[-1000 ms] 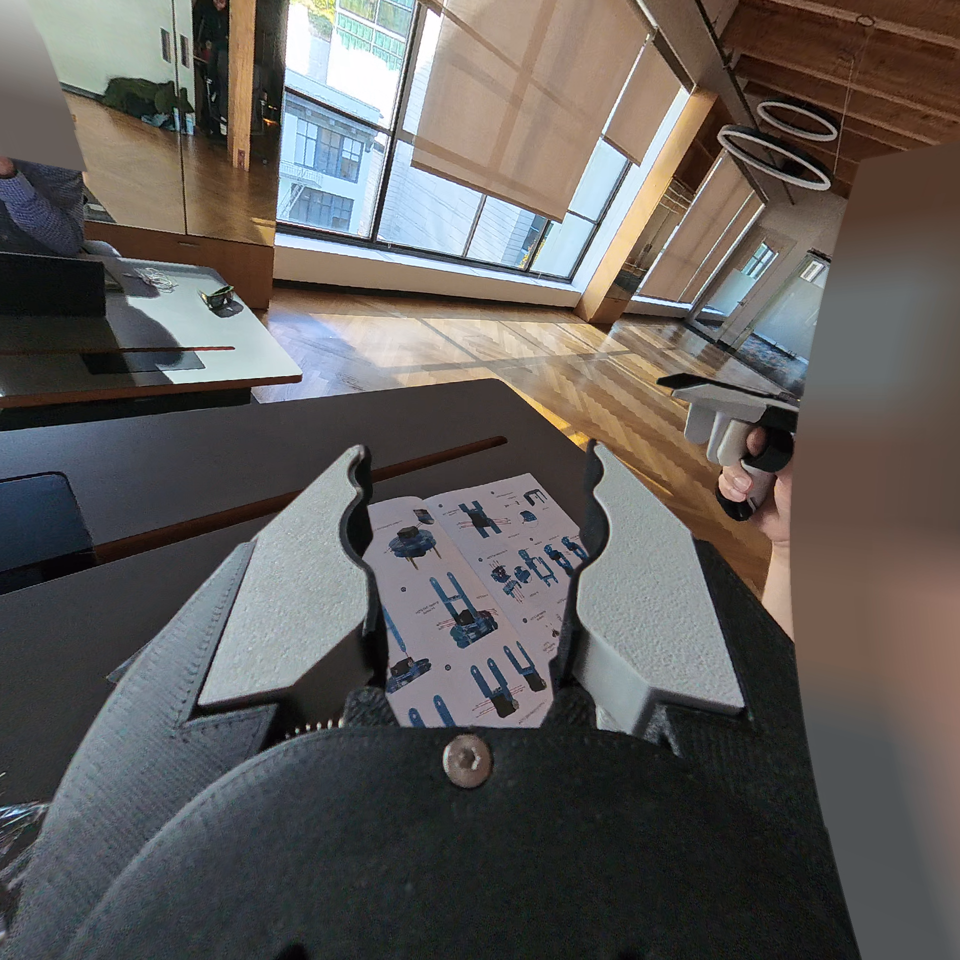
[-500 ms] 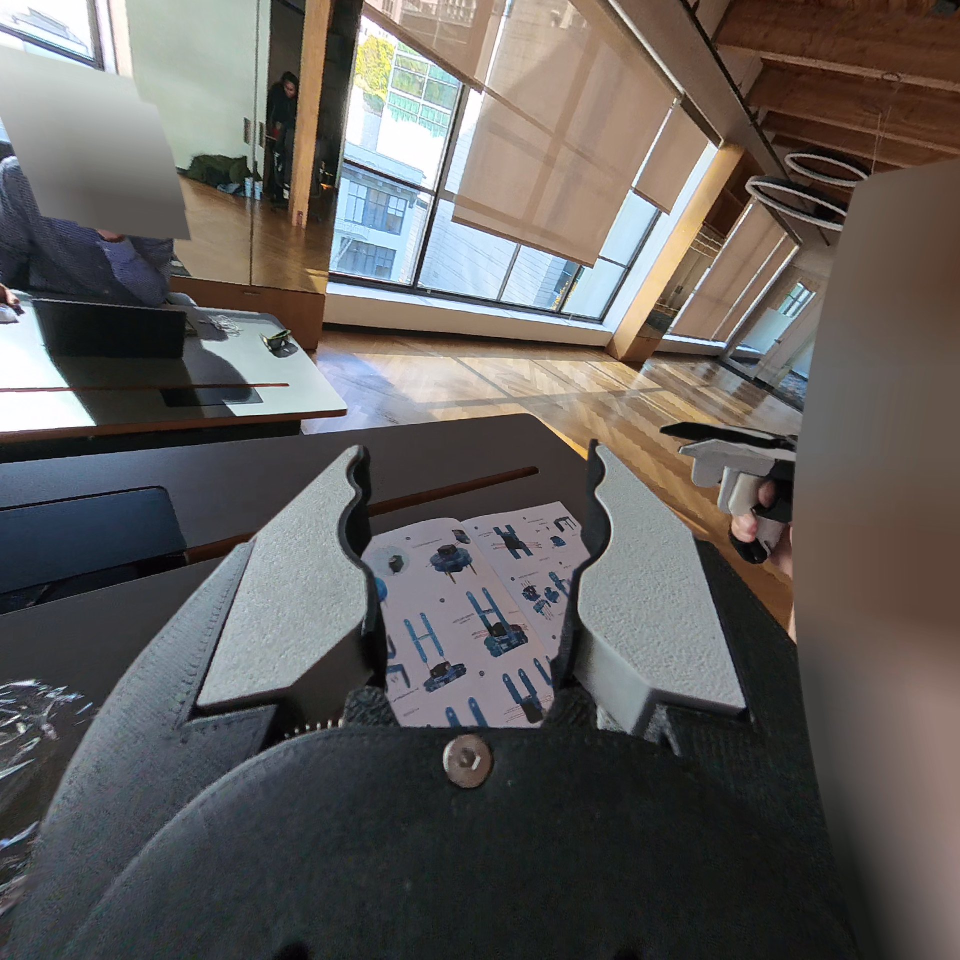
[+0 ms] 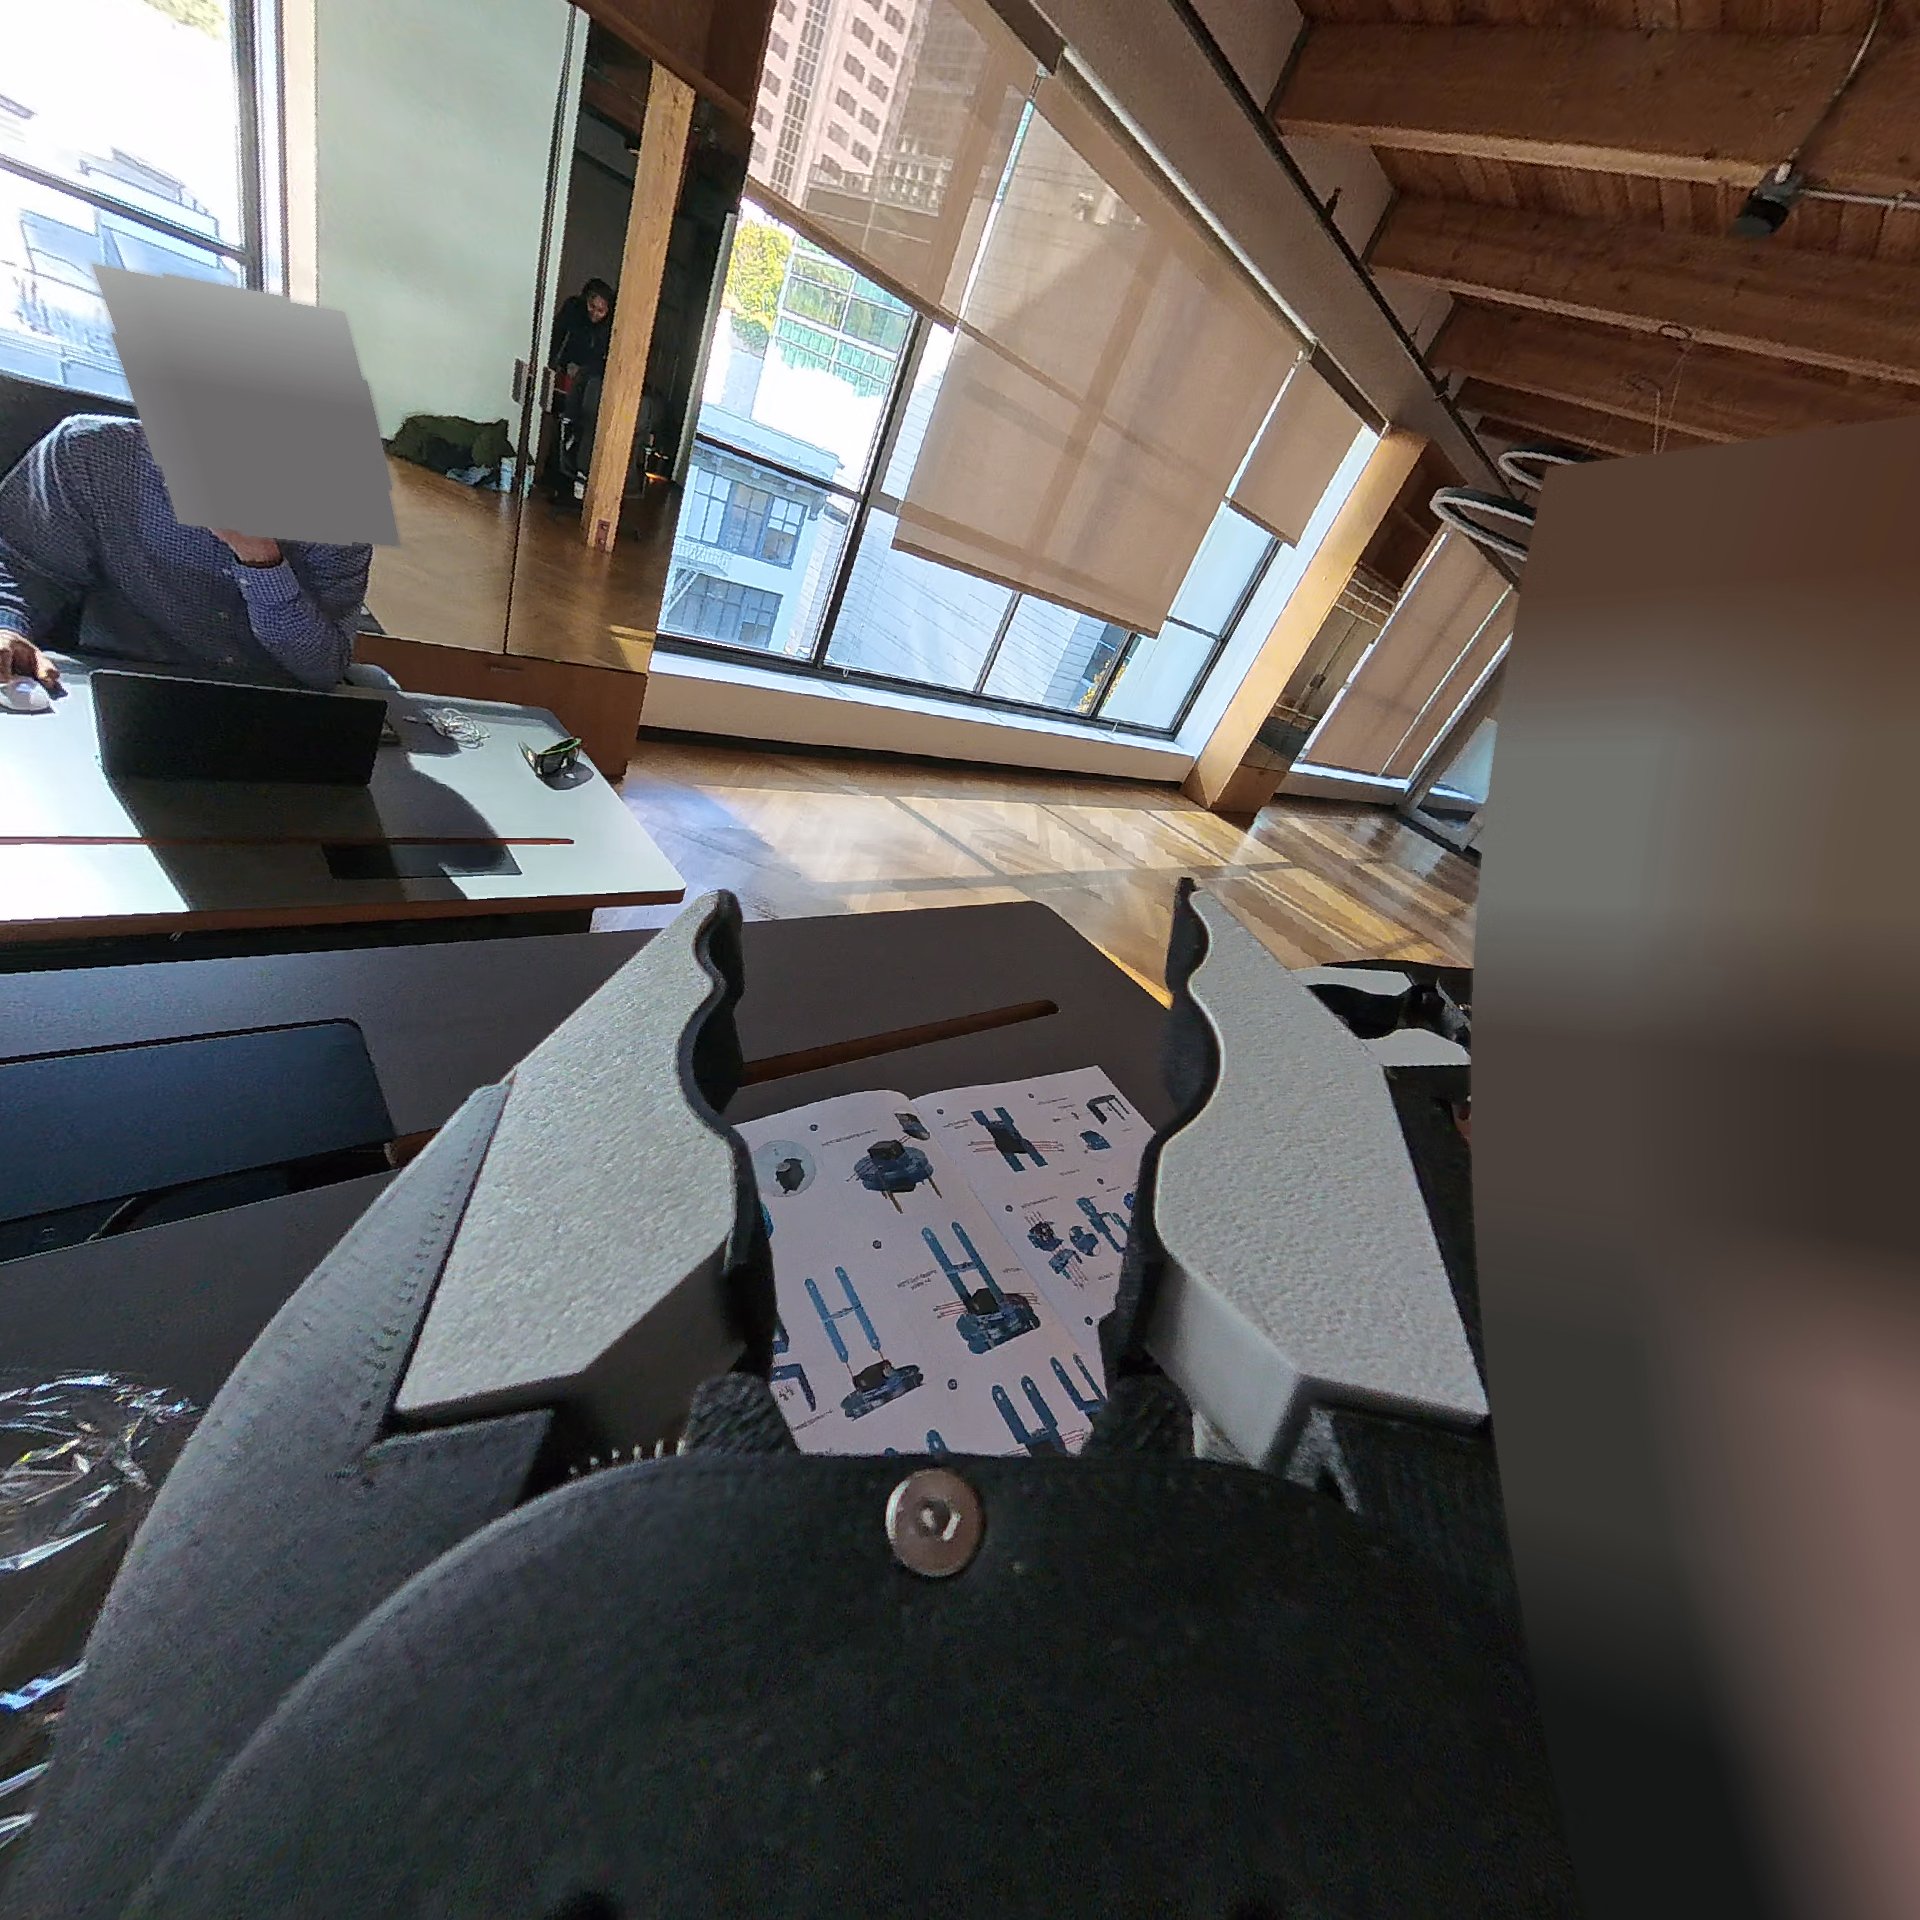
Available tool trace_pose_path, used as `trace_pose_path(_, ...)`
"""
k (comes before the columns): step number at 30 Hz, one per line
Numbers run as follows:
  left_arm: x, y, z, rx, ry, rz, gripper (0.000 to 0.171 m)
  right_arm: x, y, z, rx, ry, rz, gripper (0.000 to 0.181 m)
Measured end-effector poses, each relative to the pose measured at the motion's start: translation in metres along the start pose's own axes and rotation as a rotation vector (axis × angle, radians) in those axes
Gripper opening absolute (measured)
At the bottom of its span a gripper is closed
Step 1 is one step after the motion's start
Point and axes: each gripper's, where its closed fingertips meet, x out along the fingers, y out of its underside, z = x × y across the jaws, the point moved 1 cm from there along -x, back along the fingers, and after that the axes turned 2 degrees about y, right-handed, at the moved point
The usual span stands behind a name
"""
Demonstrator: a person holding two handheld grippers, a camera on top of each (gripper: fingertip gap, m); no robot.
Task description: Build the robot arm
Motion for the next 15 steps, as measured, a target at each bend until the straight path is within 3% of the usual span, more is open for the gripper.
trace_pose_path(7, 0.007, 0.006, -0.003, 0.009, 0.005, 0.029, 0.082, -0.004, -0.004, -0.002, 0.016, -0.018, -0.016, 0.044)
trace_pose_path(11, 0.008, -0.001, -0.004, -0.002, -0.001, -0.032, 0.079, -0.013, -0.006, -0.017, 0.014, 0.012, -0.027, 0.044)
trace_pose_path(15, 0.024, -0.003, -0.043, -0.11, 0.21, -0.127, 0.072, -0.021, 0.006, -0.043, 0.034, 0.012, 0.016, 0.047)
